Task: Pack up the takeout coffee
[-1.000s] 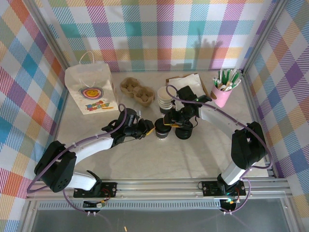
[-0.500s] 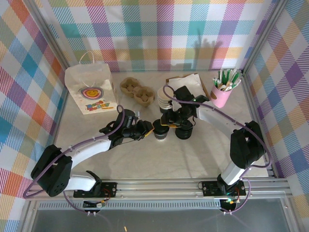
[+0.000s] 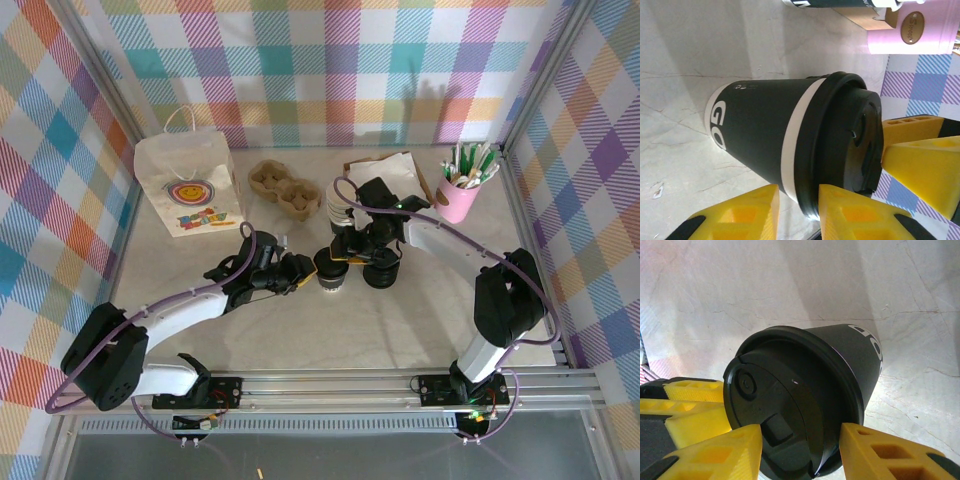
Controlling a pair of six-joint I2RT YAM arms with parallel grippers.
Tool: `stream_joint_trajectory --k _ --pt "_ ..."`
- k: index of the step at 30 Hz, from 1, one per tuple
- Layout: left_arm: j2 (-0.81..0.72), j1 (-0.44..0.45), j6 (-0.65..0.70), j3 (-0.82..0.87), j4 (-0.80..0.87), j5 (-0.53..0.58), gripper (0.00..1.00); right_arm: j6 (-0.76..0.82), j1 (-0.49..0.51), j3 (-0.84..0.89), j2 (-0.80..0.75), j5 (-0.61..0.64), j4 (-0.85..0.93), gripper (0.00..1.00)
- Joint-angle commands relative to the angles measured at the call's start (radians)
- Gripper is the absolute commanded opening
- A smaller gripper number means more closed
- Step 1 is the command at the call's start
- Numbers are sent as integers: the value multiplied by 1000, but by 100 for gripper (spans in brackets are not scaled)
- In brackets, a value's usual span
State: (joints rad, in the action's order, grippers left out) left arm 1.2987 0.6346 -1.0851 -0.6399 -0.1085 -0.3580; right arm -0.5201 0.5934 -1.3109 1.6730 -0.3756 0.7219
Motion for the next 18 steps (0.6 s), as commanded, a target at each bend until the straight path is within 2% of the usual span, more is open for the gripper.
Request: stream_joint_trajectory --k 1,18 --pt "19 8 -4 14 -25 -25 27 -10 14 8 37 21 60 46" --pt "62 8 25 111 9 25 26 -31 14 80 43 6 42 46"
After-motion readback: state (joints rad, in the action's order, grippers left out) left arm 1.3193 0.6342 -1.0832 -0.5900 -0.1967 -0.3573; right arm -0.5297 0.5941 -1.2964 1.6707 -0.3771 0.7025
